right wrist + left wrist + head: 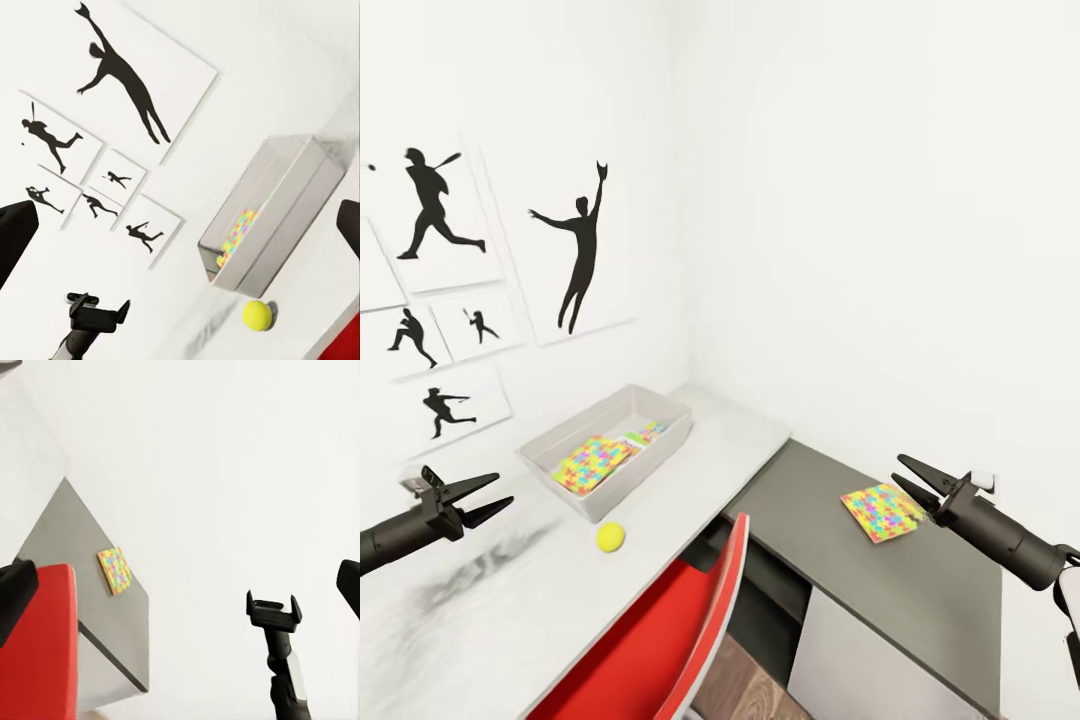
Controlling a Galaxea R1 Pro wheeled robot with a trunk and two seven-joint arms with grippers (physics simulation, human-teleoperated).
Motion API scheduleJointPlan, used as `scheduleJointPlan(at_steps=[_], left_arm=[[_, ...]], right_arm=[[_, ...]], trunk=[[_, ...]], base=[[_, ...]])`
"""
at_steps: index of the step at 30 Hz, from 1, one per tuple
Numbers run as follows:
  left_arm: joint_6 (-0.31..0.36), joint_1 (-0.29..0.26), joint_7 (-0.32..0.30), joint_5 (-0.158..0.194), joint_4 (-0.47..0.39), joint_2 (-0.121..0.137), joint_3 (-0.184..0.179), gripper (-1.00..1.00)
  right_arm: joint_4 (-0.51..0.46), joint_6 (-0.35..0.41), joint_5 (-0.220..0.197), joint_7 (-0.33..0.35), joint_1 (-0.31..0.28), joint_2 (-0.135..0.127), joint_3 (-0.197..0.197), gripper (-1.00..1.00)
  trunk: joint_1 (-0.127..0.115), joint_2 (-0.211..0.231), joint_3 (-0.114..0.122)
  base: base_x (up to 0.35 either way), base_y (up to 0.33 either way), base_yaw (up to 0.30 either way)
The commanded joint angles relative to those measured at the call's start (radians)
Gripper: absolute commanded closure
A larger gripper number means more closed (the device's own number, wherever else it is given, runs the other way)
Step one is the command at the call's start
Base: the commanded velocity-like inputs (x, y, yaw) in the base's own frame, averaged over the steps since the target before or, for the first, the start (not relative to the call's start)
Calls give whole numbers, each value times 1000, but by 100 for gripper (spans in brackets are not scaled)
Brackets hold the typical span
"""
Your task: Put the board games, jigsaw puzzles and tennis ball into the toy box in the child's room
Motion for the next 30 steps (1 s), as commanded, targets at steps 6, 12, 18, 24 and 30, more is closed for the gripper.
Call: scheduleJointPlan(at_steps=[6, 12, 18, 24, 30], left_arm=[[14, -1, -7, 4, 0, 3, 3, -100], [22, -1, -9, 5, -12, 4, 1, -100], [27, -1, -10, 5, -15, 4, -3, -100], [29, -2, -9, 4, -15, 4, -6, -100], [29, -2, -8, 2, -15, 4, -9, -100]], right_arm=[[1, 4, 3, 5, -2, -1, -3, -100], [2, 4, 4, 5, -2, -1, -3, -100], [2, 4, 4, 4, -2, -1, -3, -100], [7, 4, 3, 4, -2, -1, -4, -100], [24, 4, 3, 5, -2, -1, -5, -100]], trunk=[[1, -2, -2], [1, -2, -2], [1, -2, -2], [1, -2, -2], [1, -2, -2]], base=[[0, 0, -281], [0, 0, -281], [0, 0, -281], [0, 0, -281], [0, 0, -279]])
